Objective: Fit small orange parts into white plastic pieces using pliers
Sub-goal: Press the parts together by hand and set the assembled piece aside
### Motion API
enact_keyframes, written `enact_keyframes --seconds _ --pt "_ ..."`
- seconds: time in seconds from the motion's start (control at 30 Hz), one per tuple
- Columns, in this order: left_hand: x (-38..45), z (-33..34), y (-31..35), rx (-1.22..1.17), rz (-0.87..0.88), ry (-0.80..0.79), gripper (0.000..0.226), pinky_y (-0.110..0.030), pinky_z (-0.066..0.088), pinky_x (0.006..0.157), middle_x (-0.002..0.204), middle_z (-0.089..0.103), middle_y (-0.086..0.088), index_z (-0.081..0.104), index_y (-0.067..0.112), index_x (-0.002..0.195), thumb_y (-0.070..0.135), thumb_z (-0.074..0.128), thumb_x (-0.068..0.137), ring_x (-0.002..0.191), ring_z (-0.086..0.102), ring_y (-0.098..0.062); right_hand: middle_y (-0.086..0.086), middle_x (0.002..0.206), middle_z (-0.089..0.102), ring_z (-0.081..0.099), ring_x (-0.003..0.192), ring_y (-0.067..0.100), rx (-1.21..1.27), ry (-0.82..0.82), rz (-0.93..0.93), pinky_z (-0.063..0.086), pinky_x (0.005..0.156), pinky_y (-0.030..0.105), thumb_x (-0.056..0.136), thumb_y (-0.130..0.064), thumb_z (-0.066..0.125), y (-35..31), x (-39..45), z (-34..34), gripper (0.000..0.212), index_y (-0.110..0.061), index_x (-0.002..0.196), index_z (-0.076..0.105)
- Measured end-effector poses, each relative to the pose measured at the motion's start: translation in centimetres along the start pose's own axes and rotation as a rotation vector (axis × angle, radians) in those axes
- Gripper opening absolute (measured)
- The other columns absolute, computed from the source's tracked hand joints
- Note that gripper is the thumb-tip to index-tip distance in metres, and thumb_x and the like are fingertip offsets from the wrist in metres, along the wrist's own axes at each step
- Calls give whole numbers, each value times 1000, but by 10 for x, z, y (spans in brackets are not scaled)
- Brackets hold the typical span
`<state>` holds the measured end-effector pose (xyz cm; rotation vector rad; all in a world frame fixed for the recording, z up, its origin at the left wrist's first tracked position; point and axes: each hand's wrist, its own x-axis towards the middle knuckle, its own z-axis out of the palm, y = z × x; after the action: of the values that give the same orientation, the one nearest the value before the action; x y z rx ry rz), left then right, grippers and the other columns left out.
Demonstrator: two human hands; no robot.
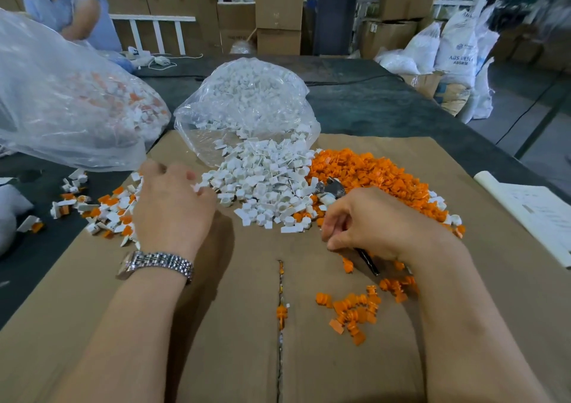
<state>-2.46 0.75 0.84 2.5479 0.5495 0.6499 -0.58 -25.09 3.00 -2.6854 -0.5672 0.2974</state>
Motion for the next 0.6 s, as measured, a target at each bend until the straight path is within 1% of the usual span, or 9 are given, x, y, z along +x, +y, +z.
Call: enact_keyframes --seconds 0.03,0.1,0.13,0.2,0.27,0.37,0.43,0.5,0.6 --pt "-2 2 3 -52 80 -11 21 -30 39 68 125 52 -9 66 16 110 25 68 92 91 60 -25 -15 82 69 63 78 -4 29 39 -26 42 63 10 82 -24 83 -2 0 1 12 -30 89 76" --pt "-8 6 12 -154 248 -110 10 -20 35 61 107 57 2 66 23 99 25 69 91 79 55 -10 -14 87 68 63 81 -3 126 134 -68 47 69 14 88 -26 78 -5 1 1 10 -31 92 71" --pt "-11 9 15 -160 307 -175 6 -16 33 61 99 58 6 66 26 95 27 69 90 76 52 -5 -13 91 68 65 81 0 184 170 -74 52 72 20 91 -25 75 -8 1 2 9 -30 93 67" --pt "-17 16 16 -102 380 -265 8 -14 32 61 91 56 11 65 28 93 33 70 90 76 50 -1 -6 97 67 71 77 8 331 185 -64 61 70 28 96 -20 68 -12 2 3 8 -24 96 61" --pt "-19 19 17 -59 400 -300 11 -20 35 62 91 54 10 63 29 91 35 72 89 77 51 -5 1 97 67 73 70 10 432 191 -54 61 63 26 99 -16 64 -15 2 4 5 -18 98 59" --pt "-21 22 19 -35 381 -303 12 -26 39 67 93 54 6 65 25 88 33 75 88 82 55 -12 2 83 71 69 61 6 476 261 -70 54 57 18 99 -16 64 -15 6 4 3 -15 101 62" --pt "-23 22 21 -31 405 -298 9 -27 40 67 93 55 5 68 24 87 30 75 89 84 56 -13 0 80 73 69 63 4 494 300 -68 52 59 16 97 -17 67 -13 8 3 7 -17 104 67" --pt "-25 21 22 -31 432 -292 7 -26 40 66 93 56 6 69 24 87 27 74 90 82 55 -12 -2 81 73 69 65 4 501 324 -78 54 66 15 95 -15 69 -10 9 4 12 -17 107 72" --pt "-26 18 24 -116 385 -287 8 -20 42 61 86 62 9 66 24 85 23 73 89 75 58 -7 2 83 74 70 67 11 573 353 -103 57 71 19 93 -11 72 -9 10 5 14 -14 107 74"
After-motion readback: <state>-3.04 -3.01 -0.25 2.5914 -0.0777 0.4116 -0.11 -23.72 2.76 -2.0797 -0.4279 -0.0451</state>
